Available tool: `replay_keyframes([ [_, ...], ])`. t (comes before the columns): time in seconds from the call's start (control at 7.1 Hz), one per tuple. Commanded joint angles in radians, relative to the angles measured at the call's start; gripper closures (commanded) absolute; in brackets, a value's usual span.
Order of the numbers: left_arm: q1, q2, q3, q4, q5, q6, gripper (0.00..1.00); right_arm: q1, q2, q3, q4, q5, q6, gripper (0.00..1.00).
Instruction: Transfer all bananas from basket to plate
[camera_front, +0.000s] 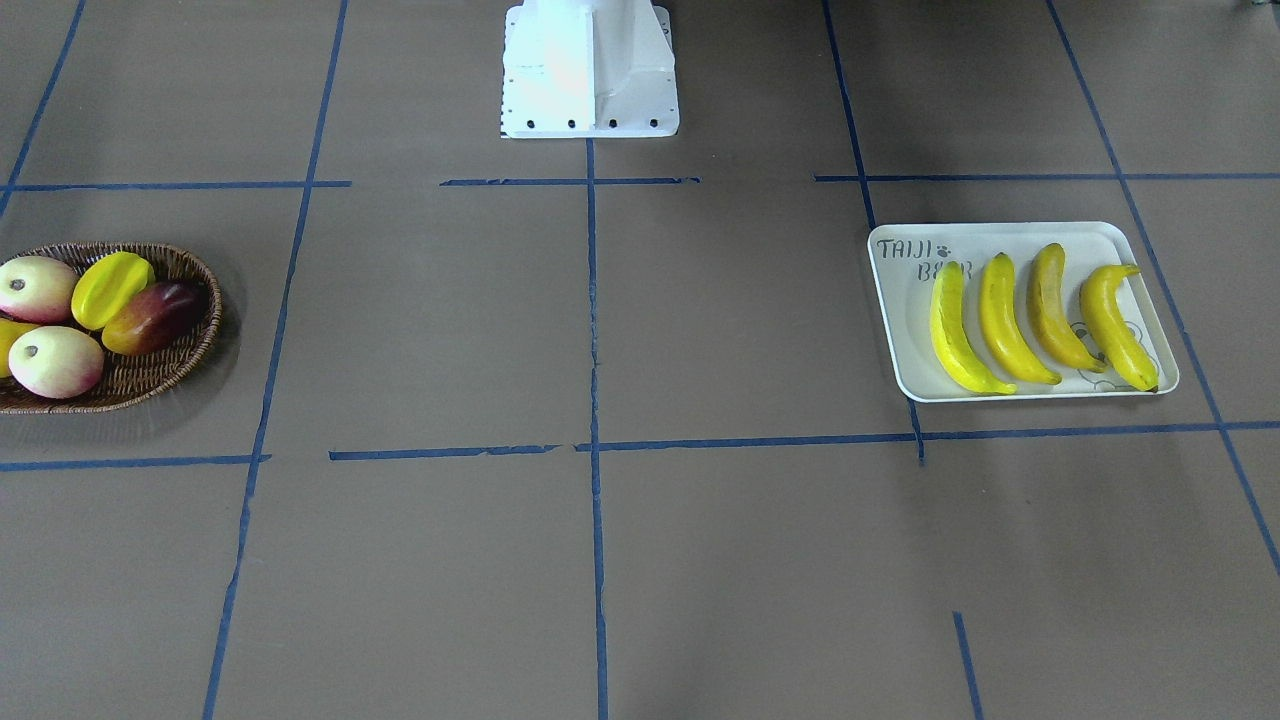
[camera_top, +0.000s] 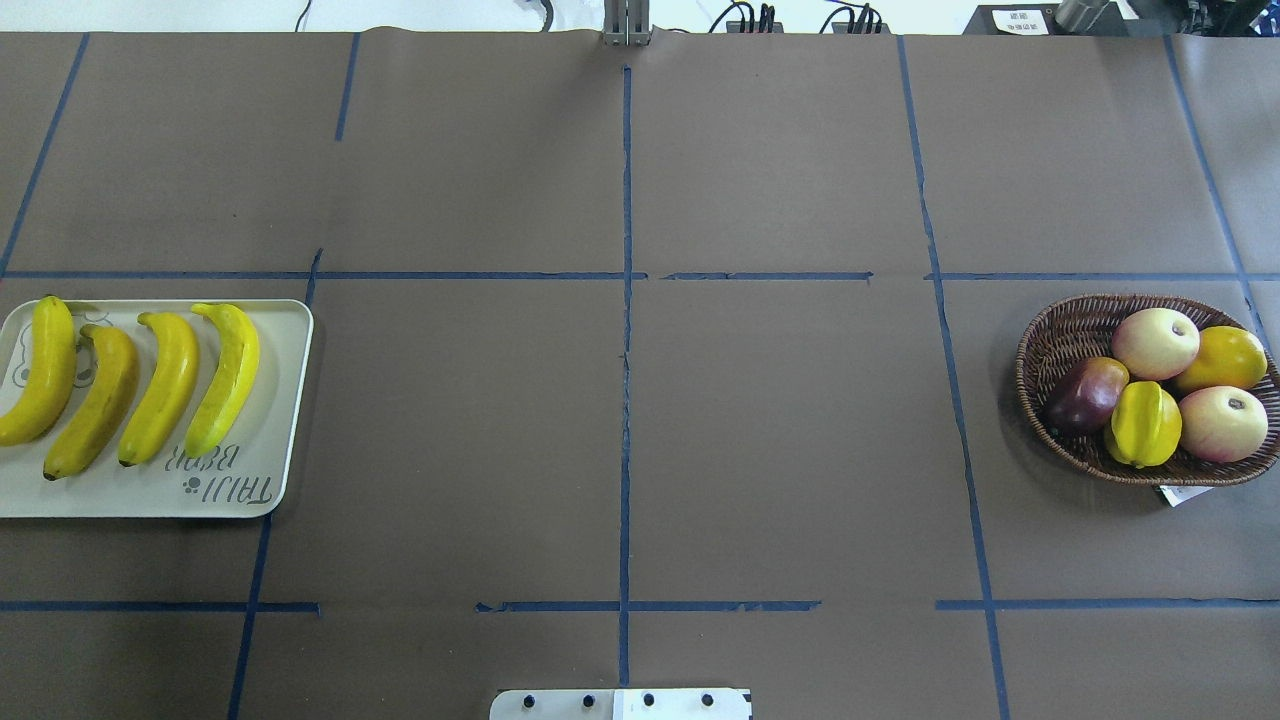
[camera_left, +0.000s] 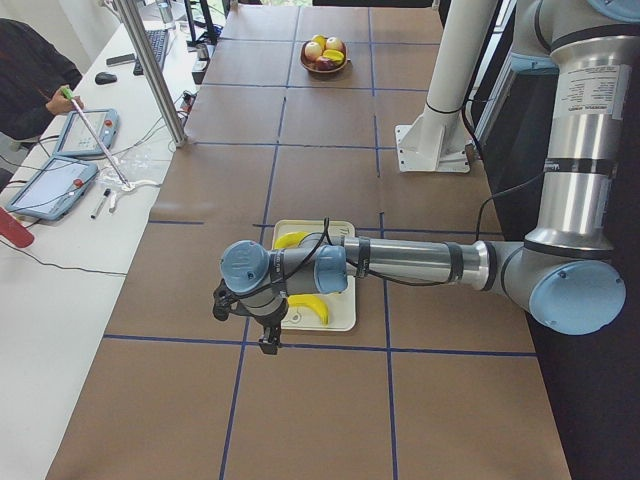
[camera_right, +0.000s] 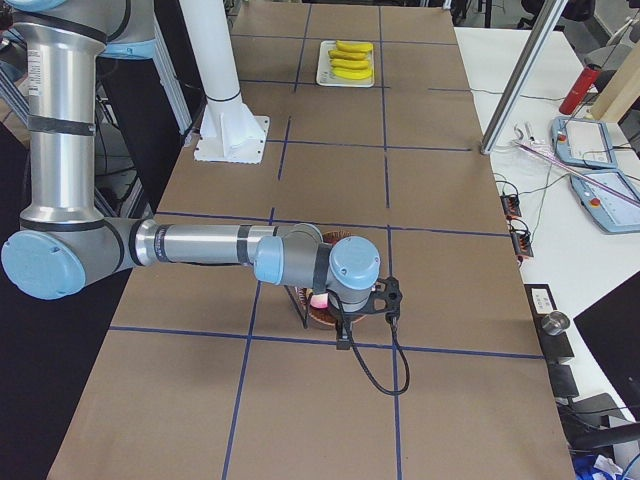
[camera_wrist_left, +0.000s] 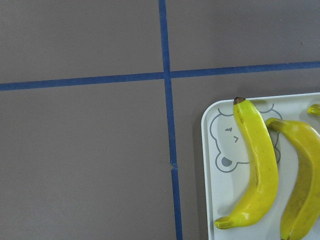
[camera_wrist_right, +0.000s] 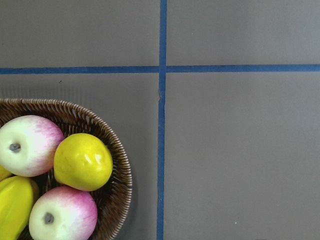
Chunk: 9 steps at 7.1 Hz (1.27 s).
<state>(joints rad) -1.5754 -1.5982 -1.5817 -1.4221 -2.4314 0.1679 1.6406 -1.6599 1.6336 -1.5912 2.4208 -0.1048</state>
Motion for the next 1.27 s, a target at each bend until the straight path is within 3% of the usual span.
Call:
replay_keyframes([
  [0.0, 0.000, 0.000, 0.000, 0.000, 0.000, -0.001, 0.00, 0.008, 0.005, -0.024, 0.048, 0.001, 0.008, 0.00],
  [1.13, 0.000, -0.005, 0.000, 0.000, 0.002, -0.001, 0.00, 0.021, 0.008, -0.018, 0.048, 0.007, 0.010, 0.00],
])
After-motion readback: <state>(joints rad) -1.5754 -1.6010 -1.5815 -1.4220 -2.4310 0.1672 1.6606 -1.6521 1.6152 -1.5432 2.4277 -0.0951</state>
